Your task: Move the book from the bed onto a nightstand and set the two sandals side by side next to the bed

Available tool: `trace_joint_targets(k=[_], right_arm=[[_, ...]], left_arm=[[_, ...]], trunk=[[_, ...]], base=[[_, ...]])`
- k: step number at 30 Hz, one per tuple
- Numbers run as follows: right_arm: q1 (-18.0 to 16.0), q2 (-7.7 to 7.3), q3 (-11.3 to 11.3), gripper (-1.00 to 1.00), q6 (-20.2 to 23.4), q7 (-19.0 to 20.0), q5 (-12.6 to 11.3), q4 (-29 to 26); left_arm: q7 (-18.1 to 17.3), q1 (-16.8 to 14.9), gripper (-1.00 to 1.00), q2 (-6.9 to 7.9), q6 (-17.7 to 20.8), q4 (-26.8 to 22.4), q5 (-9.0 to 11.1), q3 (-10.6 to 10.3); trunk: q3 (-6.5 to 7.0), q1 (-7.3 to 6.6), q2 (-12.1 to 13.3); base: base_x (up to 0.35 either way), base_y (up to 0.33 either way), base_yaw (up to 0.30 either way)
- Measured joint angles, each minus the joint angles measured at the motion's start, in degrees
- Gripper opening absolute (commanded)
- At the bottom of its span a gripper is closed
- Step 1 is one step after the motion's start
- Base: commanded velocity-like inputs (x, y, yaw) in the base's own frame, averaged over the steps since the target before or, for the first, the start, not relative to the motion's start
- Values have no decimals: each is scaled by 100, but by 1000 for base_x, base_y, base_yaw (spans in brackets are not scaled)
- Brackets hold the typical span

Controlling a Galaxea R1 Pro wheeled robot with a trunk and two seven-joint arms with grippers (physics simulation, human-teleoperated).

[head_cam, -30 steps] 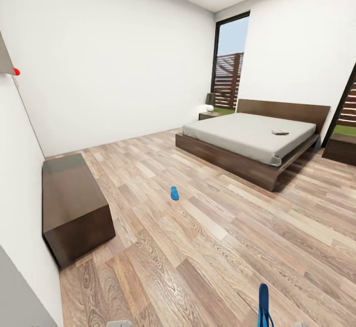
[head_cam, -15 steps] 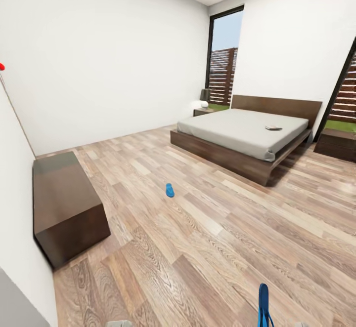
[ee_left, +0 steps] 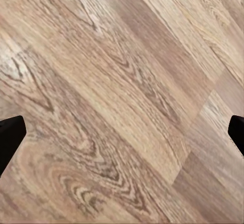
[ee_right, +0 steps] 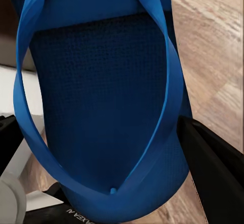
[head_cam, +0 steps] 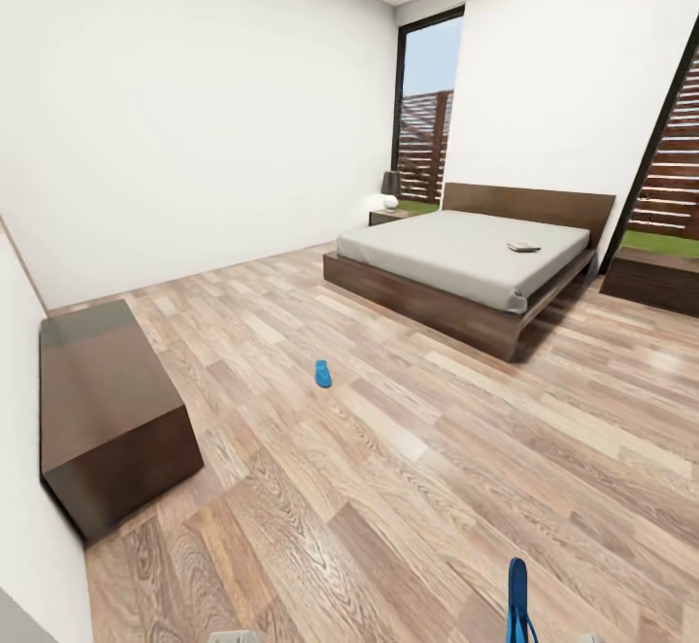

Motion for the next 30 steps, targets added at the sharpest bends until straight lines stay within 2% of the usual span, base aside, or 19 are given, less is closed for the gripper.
trace_joint_targets(k=[13,14,16,18,21,26,30], right_arm=[[0,0,2,-100,-5,-1,0,3],[-19,-32,-78,-100,24,-19,-44,-31],[-18,-18,-173,-100,80,-24,-107,-96],[-20,-18,-202,-100,136,-24,-162,-156],[-17,5,-63,-100,46,-21,-54,-62],[-17,9,-56,-100,-37,-18,-22,-18],[-17,9,-53,-100,-37,-18,-21,-18]], left_arm=[[2,0,100,3,3,0,-1,6],[34,-34,100,-30,35,-32,-32,-23],[98,-70,100,-16,100,-97,16,45],[162,-70,100,-15,136,-161,22,43],[66,28,100,32,40,-146,117,95],[-95,52,100,41,-121,-202,172,103],[-220,53,100,39,-243,-202,165,103]], trunk=[[0,-1,0],[0,3,2],[0,3,0],[0,3,0],[-1,3,0],[-1,3,0],[0,-1,0]], base=[[282,-54,0],[0,0,0],[0,0,0],[0,0,0],[0,0,0],[17,0,0],[283,0,0]])
